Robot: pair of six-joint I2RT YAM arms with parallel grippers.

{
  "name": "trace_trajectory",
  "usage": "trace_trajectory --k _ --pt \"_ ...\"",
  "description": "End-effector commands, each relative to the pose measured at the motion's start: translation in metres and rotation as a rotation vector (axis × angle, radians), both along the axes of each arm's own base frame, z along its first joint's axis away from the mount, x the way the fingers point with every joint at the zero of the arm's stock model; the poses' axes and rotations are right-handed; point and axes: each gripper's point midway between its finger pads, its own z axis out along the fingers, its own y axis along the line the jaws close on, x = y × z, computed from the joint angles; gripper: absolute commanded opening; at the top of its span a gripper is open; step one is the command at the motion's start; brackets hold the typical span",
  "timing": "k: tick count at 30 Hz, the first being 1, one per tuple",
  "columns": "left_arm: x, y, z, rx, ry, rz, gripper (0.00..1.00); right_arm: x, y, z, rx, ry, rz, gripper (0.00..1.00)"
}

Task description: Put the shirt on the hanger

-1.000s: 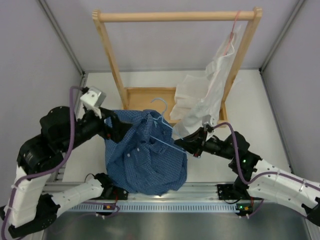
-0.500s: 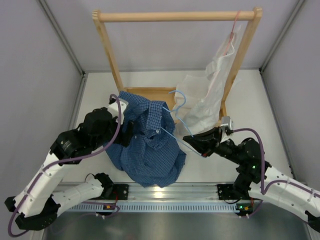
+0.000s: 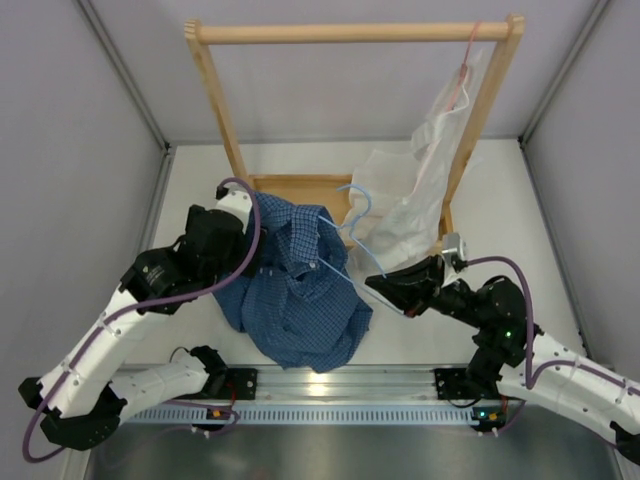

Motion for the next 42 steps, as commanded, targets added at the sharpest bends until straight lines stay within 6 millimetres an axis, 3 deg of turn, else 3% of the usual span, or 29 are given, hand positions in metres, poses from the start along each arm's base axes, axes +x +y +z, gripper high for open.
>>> trace_trajectory --k 1,3,5,6,9,12,17,18,21,22,25,27,30,32,33,34,36,39,41,42 --pt "0.009 0.006 0.019 -0.003 -0.081 0.039 0.98 -0.025 -0.013 0.055 0.164 -0.117 0.072 0.0" --pt "0.012 0.004 0.018 -0.007 -0.093 0.045 0.94 -0.032 -0.014 0.058 0.171 -0.122 0.101 0.0" --pt "0.017 0.004 0.018 0.0 -0.114 0.053 0.8 -0.036 -0.018 0.062 0.177 -0.13 0.112 0.0" --pt "0.018 0.004 0.019 -0.005 -0.122 0.058 0.55 -0.037 -0.019 0.063 0.177 -0.129 0.111 0.0" --pt "0.023 0.009 0.033 -0.021 -0.185 0.099 0.0 -0.035 -0.026 0.063 0.172 -0.129 0.077 0.0" --pt "0.023 0.011 0.055 -0.056 -0.237 0.107 0.0 -0.029 -0.028 0.058 0.148 -0.117 0.037 0.0" --pt "0.014 0.015 0.098 -0.034 -0.322 -0.01 0.0 -0.024 -0.024 0.04 0.109 -0.1 0.026 0.0" --pt "0.011 0.021 0.114 -0.021 -0.359 -0.02 0.0 -0.025 -0.025 0.037 0.115 -0.105 0.029 0.0" --pt "0.002 0.029 0.144 -0.04 -0.429 -0.042 0.02 -0.029 -0.028 0.035 0.132 -0.11 0.037 0.0" --pt "-0.002 0.032 0.164 -0.076 -0.47 -0.045 0.04 -0.03 -0.03 0.037 0.146 -0.118 0.036 0.0" --pt "-0.007 0.026 0.188 -0.091 -0.516 -0.117 0.11 -0.039 -0.029 0.043 0.164 -0.144 0.082 0.0" --pt "-0.003 0.026 0.194 -0.058 -0.524 -0.115 0.13 -0.043 -0.027 0.045 0.174 -0.147 0.111 0.0" --pt "0.003 0.042 0.203 -0.018 -0.56 -0.01 0.1 -0.048 -0.026 0.047 0.192 -0.162 0.142 0.0" --pt "0.008 0.057 0.203 0.015 -0.572 0.098 0.13 -0.052 -0.027 0.052 0.219 -0.181 0.159 0.0" --pt "0.01 0.06 0.206 0.015 -0.585 0.131 0.35 -0.052 -0.026 0.05 0.22 -0.174 0.163 0.0" --pt "0.01 0.063 0.206 0.021 -0.586 0.158 0.47 -0.052 -0.025 0.05 0.221 -0.176 0.165 0.0" --pt "0.008 0.079 0.207 0.028 -0.592 0.269 0.55 -0.051 -0.024 0.05 0.221 -0.176 0.164 0.0" --pt "0.001 0.089 0.217 -0.039 -0.611 0.333 0.94 -0.049 -0.024 0.048 0.22 -0.172 0.152 0.0" --pt "-0.006 0.078 0.215 -0.099 -0.575 0.234 0.98 -0.047 -0.024 0.047 0.22 -0.169 0.142 0.0" --pt "-0.015 0.054 0.224 -0.226 -0.566 0.083 0.98 -0.045 -0.023 0.046 0.215 -0.168 0.137 0.0"
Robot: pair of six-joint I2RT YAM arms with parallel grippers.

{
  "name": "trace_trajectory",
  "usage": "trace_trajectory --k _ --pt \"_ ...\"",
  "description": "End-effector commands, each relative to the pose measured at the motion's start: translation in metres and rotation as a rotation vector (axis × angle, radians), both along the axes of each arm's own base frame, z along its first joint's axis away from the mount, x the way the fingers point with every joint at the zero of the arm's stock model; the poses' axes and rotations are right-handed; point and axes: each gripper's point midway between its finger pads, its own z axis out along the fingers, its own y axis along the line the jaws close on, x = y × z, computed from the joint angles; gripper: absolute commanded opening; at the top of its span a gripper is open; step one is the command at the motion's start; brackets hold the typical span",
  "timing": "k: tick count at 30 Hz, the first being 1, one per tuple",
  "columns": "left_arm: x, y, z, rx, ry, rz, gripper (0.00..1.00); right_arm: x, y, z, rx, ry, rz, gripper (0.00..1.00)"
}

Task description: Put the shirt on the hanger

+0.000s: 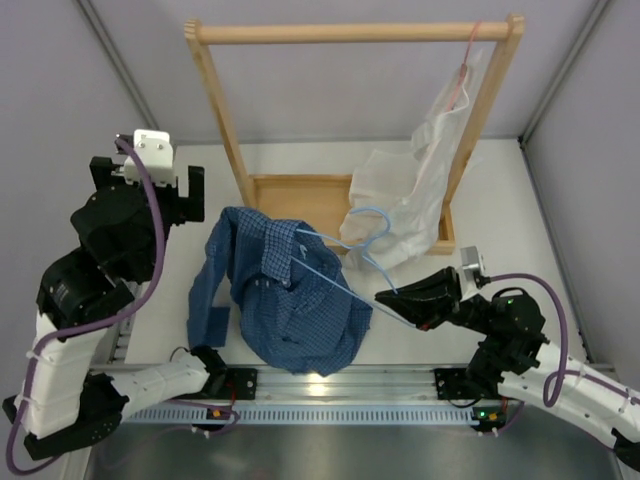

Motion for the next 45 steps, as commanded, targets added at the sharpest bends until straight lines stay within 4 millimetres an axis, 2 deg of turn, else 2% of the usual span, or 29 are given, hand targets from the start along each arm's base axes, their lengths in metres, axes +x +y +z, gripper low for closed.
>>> trace_trajectory --k 1,2,3,5,6,8,9,10,12,15,16,19,25,28,32,35,39,41,42,45 --pt "-0.029 -0.029 0.031 -0.219 -0.056 -0.281 0.98 -0.007 -0.01 0.03 0.118 -0.088 -0.005 0.0" --pt "-0.041 -0.044 0.037 -0.249 -0.068 -0.409 0.98 -0.006 -0.009 0.028 0.112 -0.088 -0.009 0.0" --pt "-0.057 -0.078 0.042 -0.256 -0.06 -0.632 0.98 -0.005 -0.008 0.026 0.107 -0.084 -0.01 0.0" --pt "-0.074 -0.105 0.042 -0.18 -0.057 -0.834 0.98 -0.004 -0.007 0.024 0.105 -0.082 -0.01 0.0" --pt "-0.085 -0.127 0.03 -0.135 -0.024 -0.98 0.98 -0.005 -0.008 0.024 0.108 -0.083 -0.008 0.0" --pt "-0.09 -0.144 0.011 0.023 -0.023 -1.113 0.97 -0.006 -0.008 0.024 0.106 -0.08 -0.007 0.0" --pt "-0.089 -0.151 -0.013 0.077 0.018 -1.158 0.95 -0.007 -0.009 0.024 0.106 -0.08 -0.007 0.0" --pt "-0.089 -0.156 -0.021 0.11 0.021 -1.19 0.94 -0.007 -0.008 0.021 0.092 -0.076 -0.003 0.0" --pt "-0.079 -0.159 -0.035 0.181 0.013 -1.186 0.91 -0.01 -0.009 0.02 0.082 -0.082 0.009 0.0" --pt "-0.065 -0.164 -0.044 0.263 -0.046 -1.178 0.88 -0.012 -0.01 0.017 0.071 -0.081 0.017 0.0" --pt "-0.065 -0.164 -0.045 0.284 -0.067 -1.181 0.82 -0.015 -0.009 0.015 0.062 -0.085 0.031 0.0" --pt "-0.057 -0.167 -0.047 0.346 -0.108 -1.176 0.75 -0.017 -0.008 0.011 0.039 -0.083 0.043 0.0" --pt "-0.06 -0.173 -0.043 0.351 -0.128 -1.211 0.73 -0.02 -0.008 0.005 0.022 -0.085 0.055 0.0" --pt "-0.062 -0.177 -0.047 0.352 -0.12 -1.236 0.72 -0.023 -0.006 0.006 0.013 -0.094 0.08 0.0" --pt "-0.063 -0.184 -0.053 0.352 -0.11 -1.276 0.63 -0.027 -0.004 0.011 0.009 -0.107 0.103 0.0" --pt "-0.067 -0.195 -0.061 0.344 -0.087 -1.34 0.5 -0.028 -0.003 0.014 0.007 -0.114 0.111 0.0" --pt "-0.073 -0.203 -0.072 0.331 -0.054 -1.409 0.26 -0.029 -0.002 0.02 0.005 -0.124 0.118 0.0" --pt "-0.077 -0.207 -0.077 0.336 -0.051 -1.447 0.18 -0.029 -0.002 0.021 0.001 -0.128 0.115 0.0" --pt "-0.078 -0.208 -0.08 0.341 -0.047 -1.459 0.15 -0.028 -0.002 0.022 0.001 -0.132 0.111 0.0" --pt "-0.078 -0.212 -0.087 0.333 -0.025 -1.482 0.14 -0.029 -0.002 0.026 0.0 -0.138 0.11 0.0"
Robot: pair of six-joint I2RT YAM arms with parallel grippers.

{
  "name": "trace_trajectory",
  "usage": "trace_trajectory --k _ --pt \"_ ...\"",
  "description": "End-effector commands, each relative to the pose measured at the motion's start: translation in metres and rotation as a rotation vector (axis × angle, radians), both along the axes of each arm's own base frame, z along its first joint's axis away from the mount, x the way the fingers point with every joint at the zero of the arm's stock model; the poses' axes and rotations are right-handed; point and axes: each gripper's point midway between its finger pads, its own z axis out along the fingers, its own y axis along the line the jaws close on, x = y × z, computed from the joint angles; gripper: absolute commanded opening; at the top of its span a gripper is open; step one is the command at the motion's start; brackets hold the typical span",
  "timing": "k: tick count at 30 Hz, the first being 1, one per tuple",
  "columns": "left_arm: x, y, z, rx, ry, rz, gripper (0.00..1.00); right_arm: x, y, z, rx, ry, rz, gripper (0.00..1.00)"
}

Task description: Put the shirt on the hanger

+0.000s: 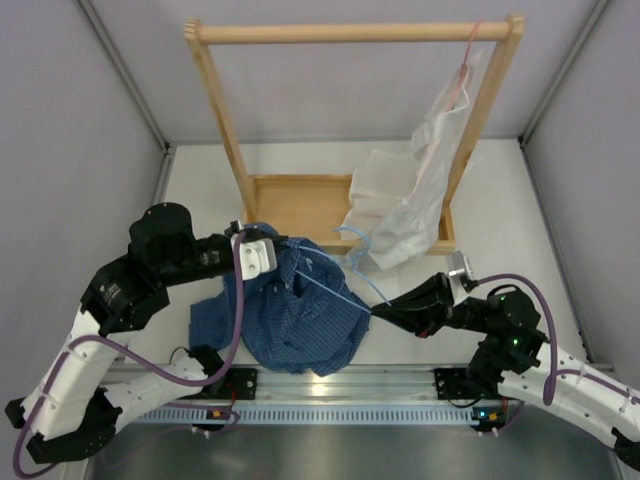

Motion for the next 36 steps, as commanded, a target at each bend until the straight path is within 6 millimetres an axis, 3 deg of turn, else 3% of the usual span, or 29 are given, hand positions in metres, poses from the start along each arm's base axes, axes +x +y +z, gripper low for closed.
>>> trace_trajectory --k 1,7,14,21,27,32,36 --pt "-0.011 -0.019 -0.002 -0.026 0.027 -0.118 0.14 -0.013 -0.01 0.05 0.109 -0.133 0.018 0.0" --pt "-0.017 -0.031 -0.003 -0.032 0.068 -0.192 0.17 -0.009 -0.001 0.049 0.084 -0.133 0.023 0.0" --pt "-0.025 -0.033 0.003 -0.049 0.072 -0.232 0.21 -0.003 0.012 0.042 0.056 -0.115 0.034 0.0" --pt "-0.026 -0.036 -0.003 -0.044 0.102 -0.248 0.22 0.002 0.024 0.038 0.048 -0.102 0.039 0.0" --pt "-0.028 -0.041 -0.012 -0.037 0.148 -0.269 0.28 0.004 0.033 0.042 0.049 -0.107 0.05 0.0" --pt "-0.023 -0.041 -0.023 -0.021 0.183 -0.238 0.41 0.001 0.032 0.045 0.057 -0.118 0.06 0.0" --pt "-0.024 -0.043 -0.026 -0.018 0.207 -0.241 0.41 -0.004 0.03 0.045 0.059 -0.127 0.077 0.0"
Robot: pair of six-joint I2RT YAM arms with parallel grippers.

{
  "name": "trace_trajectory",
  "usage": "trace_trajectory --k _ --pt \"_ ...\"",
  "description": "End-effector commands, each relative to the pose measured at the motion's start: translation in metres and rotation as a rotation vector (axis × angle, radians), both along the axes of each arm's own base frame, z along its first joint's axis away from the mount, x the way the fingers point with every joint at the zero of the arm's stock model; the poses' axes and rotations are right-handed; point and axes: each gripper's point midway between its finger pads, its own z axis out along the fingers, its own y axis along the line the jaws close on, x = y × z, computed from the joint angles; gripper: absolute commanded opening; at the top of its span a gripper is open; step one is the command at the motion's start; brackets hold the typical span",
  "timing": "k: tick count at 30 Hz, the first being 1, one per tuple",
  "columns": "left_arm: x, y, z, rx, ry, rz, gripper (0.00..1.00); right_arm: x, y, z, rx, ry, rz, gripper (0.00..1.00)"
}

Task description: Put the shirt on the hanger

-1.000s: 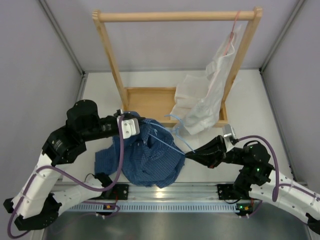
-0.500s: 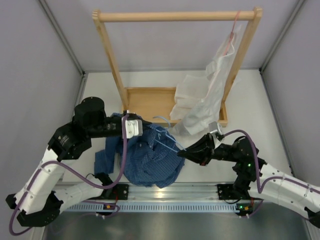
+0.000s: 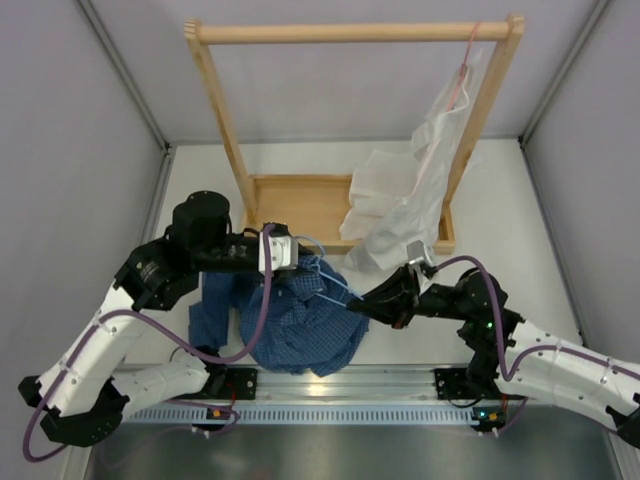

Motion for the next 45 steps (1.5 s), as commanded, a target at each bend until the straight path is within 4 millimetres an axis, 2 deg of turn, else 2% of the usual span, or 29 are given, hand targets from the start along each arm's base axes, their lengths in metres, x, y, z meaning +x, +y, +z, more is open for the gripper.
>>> trace_trajectory --k 1,2,6,9,20,21,23,25,26,27,28,29,31,32,35,36,37,40,41,44,45 --pt "-0.004 -0.007 0.007 -0.036 0.004 -0.037 0.38 -0.019 -0.011 0.059 0.17 -0.149 0.042 0.0" --pt "-0.004 -0.008 0.008 -0.036 0.007 -0.04 0.35 -0.02 -0.012 0.058 0.168 -0.152 0.044 0.0" --pt "-0.006 -0.01 0.009 -0.042 0.024 -0.053 0.08 -0.018 -0.012 0.054 0.151 -0.159 0.032 0.0" --pt "-0.012 -0.01 0.01 -0.051 0.039 -0.073 0.02 -0.018 -0.014 0.053 0.144 -0.172 0.023 0.0" --pt "-0.04 -0.01 0.023 -0.103 0.128 -0.172 0.0 -0.023 -0.016 0.046 0.103 -0.23 0.038 0.0" --pt "-0.039 -0.009 0.026 -0.105 0.122 -0.16 0.0 -0.021 -0.017 0.048 0.1 -0.229 0.027 0.09" --pt "-0.036 -0.008 0.028 -0.106 0.113 -0.138 0.0 -0.01 -0.017 0.045 0.074 -0.201 -0.03 0.49" --pt "-0.024 -0.003 0.03 -0.103 0.075 -0.058 0.0 -0.001 -0.023 0.049 0.071 -0.181 -0.102 0.99" --pt "-0.019 0.0 0.032 -0.103 0.073 -0.015 0.0 0.017 -0.027 0.04 0.028 -0.132 -0.201 1.0" --pt "-0.012 0.003 0.034 -0.105 0.062 0.032 0.0 0.025 -0.034 0.039 0.019 -0.104 -0.262 0.99" --pt "0.002 0.011 0.037 -0.106 0.035 0.136 0.0 0.032 -0.046 0.043 0.036 -0.077 -0.333 0.99" --pt "0.01 0.015 0.04 -0.118 0.024 0.195 0.0 0.052 -0.058 0.031 0.012 0.015 -0.462 1.0" --pt "0.025 0.032 0.045 -0.141 0.006 0.341 0.0 0.057 -0.078 0.031 0.051 0.103 -0.541 0.99" --pt "0.031 0.035 0.047 -0.166 0.006 0.389 0.0 0.063 -0.085 0.02 0.039 0.157 -0.588 0.99" --pt "0.053 0.059 0.059 -0.242 -0.008 0.6 0.0 0.06 -0.088 0.016 0.098 0.332 -0.58 0.99" --pt "0.059 0.063 0.064 -0.269 -0.02 0.644 0.0 0.06 -0.084 0.01 0.099 0.392 -0.566 0.99" --pt "0.068 0.07 0.065 -0.28 -0.022 0.709 0.0 0.059 -0.075 0.004 0.105 0.513 -0.533 0.93" --pt "0.075 0.073 0.07 -0.311 -0.008 0.759 0.0 0.047 -0.043 0.007 0.185 0.711 -0.349 0.8" --pt "0.075 0.07 0.07 -0.311 -0.001 0.751 0.0 0.037 -0.033 0.008 0.193 0.74 -0.26 0.78" --pt "0.079 0.069 0.068 -0.347 0.031 0.778 0.0 0.038 0.0 -0.004 0.172 0.843 -0.181 0.74" --pt "0.083 0.07 0.061 -0.345 0.038 0.804 0.0 0.038 0.01 0.001 0.162 0.849 -0.166 0.73"
